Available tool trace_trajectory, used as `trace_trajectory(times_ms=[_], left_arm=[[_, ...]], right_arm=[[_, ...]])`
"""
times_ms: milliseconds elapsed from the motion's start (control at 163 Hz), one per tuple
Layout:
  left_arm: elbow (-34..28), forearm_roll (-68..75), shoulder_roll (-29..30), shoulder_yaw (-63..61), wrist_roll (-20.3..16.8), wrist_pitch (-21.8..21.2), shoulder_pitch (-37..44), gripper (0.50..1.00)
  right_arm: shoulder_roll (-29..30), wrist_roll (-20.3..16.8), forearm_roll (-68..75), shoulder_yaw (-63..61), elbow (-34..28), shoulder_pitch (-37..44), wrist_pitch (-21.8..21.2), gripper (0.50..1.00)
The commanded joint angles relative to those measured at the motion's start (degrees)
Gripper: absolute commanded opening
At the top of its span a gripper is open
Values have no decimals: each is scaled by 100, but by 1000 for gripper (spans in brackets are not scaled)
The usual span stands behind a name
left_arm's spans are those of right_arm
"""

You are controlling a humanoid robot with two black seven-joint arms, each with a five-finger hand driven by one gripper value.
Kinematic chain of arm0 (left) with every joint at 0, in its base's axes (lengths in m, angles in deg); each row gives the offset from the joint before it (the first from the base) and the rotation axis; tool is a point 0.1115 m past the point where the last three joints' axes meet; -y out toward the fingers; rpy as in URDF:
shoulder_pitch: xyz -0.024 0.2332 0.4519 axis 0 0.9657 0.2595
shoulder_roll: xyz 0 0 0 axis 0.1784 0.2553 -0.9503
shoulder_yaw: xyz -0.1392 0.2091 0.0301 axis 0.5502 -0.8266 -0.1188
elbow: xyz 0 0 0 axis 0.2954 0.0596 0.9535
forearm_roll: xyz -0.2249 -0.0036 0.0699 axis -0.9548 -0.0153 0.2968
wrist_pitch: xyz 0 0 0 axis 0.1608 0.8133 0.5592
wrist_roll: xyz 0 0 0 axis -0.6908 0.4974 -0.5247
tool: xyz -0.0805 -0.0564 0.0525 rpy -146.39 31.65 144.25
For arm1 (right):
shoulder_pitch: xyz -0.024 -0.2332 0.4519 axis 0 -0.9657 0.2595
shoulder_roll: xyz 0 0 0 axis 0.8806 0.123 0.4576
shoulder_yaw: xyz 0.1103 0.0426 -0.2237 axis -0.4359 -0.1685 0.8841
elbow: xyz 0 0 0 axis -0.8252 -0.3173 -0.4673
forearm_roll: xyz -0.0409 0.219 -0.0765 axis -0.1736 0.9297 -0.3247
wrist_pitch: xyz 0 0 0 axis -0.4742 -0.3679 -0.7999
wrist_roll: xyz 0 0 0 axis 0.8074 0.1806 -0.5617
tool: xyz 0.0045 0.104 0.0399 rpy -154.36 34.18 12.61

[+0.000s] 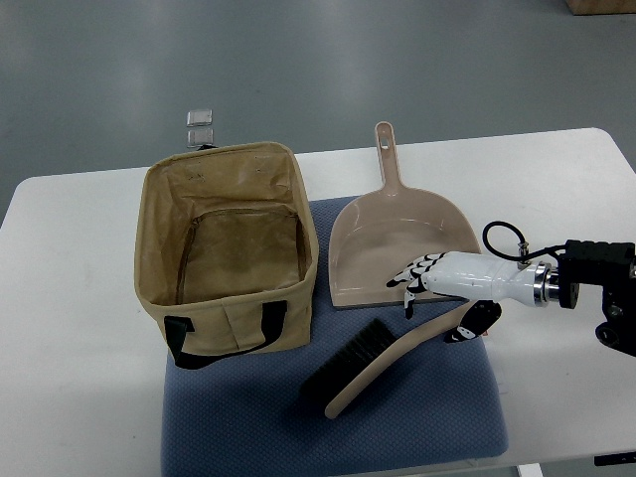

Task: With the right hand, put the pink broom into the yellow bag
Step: 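Lower the right hand onto the curved brush handle and close fingers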

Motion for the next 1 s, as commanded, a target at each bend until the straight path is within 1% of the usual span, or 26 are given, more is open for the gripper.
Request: trace_trajectory(times_ms=[0, 257, 385, 440, 526, 563, 789, 832, 893, 905, 960, 991], left_arm=[[2, 0, 0, -5, -1, 1, 0, 1000], [3, 0, 0, 4, -1, 1, 0, 1000], [3, 0, 0, -5, -1, 1, 0, 1000], [3, 0, 0, -5, -1, 1, 0, 1000], [3, 0, 0, -5, -1, 1, 0, 1000], [3, 0, 0, -5, -1, -8, 0, 1000], [-6, 0, 0, -5, -1, 1, 0, 1000], [3, 0, 0, 4, -1, 1, 0, 1000], [-6, 0, 0, -5, -1, 1, 0, 1000], [2, 0, 0, -5, -1, 1, 0, 1000], [-6, 0, 0, -5, -1, 1, 0, 1000], [3, 0, 0, -5, -1, -8, 0, 1000]], right_arm=[[49, -43, -112, -3, 59, -3, 5, 919], [75, -78, -148, -73, 77, -38, 49, 913], [84, -69, -148, -73, 77, -47, 40, 897], [93, -69, -148, -73, 77, -47, 22, 872], [93, -61, -165, -64, 77, -47, 5, 856], [93, -61, -183, -64, 77, -56, 5, 832], [84, -34, -192, -64, 77, -108, -4, 791], [75, -34, -192, -64, 77, -117, -4, 762], [67, -34, -183, -64, 77, -117, -4, 738], [67, -34, -192, -64, 77, -117, -4, 725], [67, -34, -183, -64, 77, -117, -4, 723], [67, -34, -192, -64, 77, -117, -4, 713]])
